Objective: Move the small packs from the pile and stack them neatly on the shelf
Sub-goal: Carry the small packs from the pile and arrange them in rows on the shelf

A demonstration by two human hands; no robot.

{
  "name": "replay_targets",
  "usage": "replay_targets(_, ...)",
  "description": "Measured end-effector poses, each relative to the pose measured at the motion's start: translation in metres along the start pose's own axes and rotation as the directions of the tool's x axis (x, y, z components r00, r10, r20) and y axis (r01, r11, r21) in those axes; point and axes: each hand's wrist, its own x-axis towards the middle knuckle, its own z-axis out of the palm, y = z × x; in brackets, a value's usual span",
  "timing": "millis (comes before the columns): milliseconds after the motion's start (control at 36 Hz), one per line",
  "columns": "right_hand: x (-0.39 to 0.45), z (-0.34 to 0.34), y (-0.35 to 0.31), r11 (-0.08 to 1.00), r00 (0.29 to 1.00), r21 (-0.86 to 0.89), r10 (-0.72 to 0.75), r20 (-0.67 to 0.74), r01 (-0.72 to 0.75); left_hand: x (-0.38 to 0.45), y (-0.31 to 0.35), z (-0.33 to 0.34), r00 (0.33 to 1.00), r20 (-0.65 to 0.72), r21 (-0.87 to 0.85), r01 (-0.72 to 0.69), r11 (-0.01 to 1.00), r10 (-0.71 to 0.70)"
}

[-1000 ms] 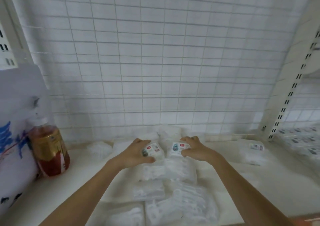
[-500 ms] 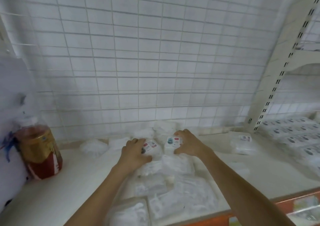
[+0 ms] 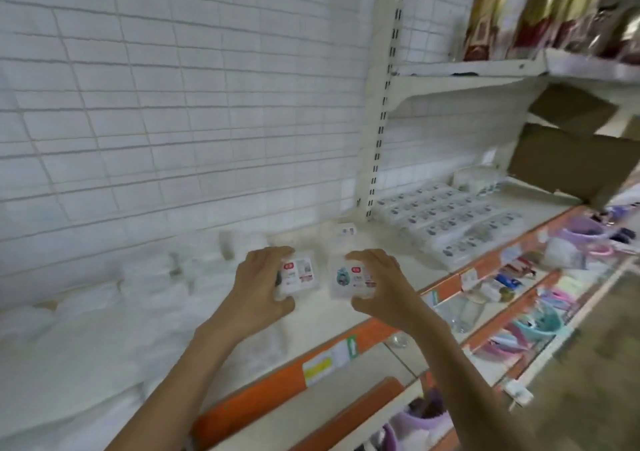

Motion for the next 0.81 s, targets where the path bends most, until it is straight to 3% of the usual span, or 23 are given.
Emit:
replay_targets(111,-0.053,-0.04,0.056,0.992,0.991,-0.023,0.12,-0.051,-0.121,0.019,0.057,0.059,0.994,0.075,0.01,-0.081,0.997,0.08)
replay_targets(306,-0.14,-0.103,0.145,0.96,0.956,0.031,0.28,-0.089,-0.279,0.033,0.155,0.148,0.984,0.175,-0.031,-0.033,0.999,0.038)
replay_targets(611,-0.241,-0.151,0.243,0.925,0.918,0.054,0.379,-0.118,-0.375,0.024,0.257,0.245,0.972,0.228,-0.148,-0.016,0.989,0.05)
replay_targets(806,-0.271,-0.161,0.28,0.919,0.911,0.104,0.392,-0.128,-0.381,0.021,0.275,0.291,0.971,0.236,-0.123,-0.009,0.992,0.038)
